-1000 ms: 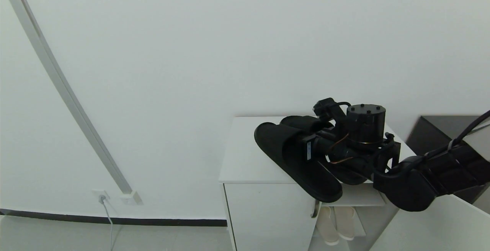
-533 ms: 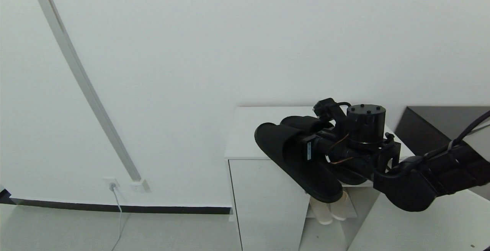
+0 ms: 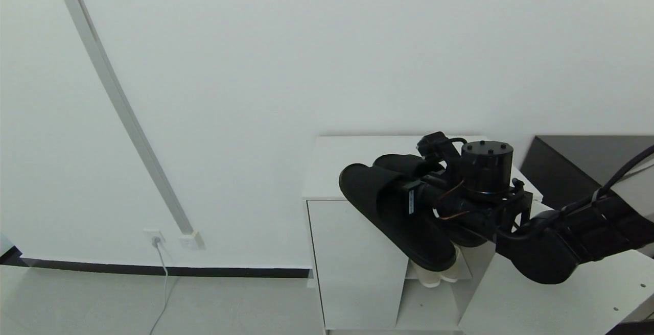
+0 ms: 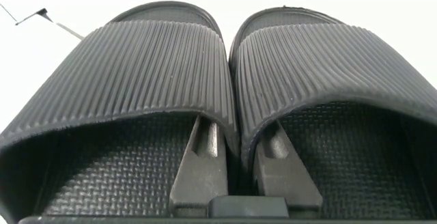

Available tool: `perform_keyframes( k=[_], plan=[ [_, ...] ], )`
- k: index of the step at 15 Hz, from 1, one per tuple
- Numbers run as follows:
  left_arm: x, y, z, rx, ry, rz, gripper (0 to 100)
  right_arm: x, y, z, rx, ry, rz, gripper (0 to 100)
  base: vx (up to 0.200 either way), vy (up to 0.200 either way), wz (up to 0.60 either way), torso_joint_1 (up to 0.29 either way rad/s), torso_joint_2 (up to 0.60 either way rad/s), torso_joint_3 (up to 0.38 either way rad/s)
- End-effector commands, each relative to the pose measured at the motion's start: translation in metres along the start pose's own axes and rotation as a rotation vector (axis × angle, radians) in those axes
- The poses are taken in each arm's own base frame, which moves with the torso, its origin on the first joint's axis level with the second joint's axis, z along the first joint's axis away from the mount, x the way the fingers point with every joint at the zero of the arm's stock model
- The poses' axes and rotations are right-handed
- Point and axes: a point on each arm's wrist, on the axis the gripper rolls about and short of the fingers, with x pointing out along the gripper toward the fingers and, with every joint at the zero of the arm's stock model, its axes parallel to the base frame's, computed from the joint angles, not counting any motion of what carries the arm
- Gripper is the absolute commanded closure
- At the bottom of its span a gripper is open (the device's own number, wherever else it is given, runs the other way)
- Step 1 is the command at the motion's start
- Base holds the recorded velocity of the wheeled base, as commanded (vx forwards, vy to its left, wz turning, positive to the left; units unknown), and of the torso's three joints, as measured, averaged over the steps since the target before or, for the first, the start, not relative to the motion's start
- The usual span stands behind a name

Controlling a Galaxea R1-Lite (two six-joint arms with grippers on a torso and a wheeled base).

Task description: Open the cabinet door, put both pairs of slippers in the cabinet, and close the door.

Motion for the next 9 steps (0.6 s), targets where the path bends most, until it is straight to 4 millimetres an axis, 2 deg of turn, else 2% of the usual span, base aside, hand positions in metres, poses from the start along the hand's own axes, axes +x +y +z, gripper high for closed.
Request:
perform_keyframes(
  k=[1, 7, 9],
  plan=[
    [0.0, 0.0, 0.0, 0.0, -0.001, 0.001, 100, 0.0018, -0.0001, -0.0033, -0.007, 0.006, 0.0, 100, 0.0, 0.0, 0.0, 0.0, 0.0, 0.0],
    [0.0, 0.0, 0.0, 0.0, -0.001, -0.001, 100, 0.0046, -0.0003, -0.0068, -0.01, -0.001, 0.001, 100, 0.0, 0.0, 0.0, 0.0, 0.0, 0.0],
    [0.0, 0.0, 0.0, 0.0, -0.001, 0.001, 100, 0.0064, -0.0004, -0.0092, -0.011, 0.0, 0.001, 100, 0.0, -0.2, 0.0, 0.002, 0.01, 0.005]
  ],
)
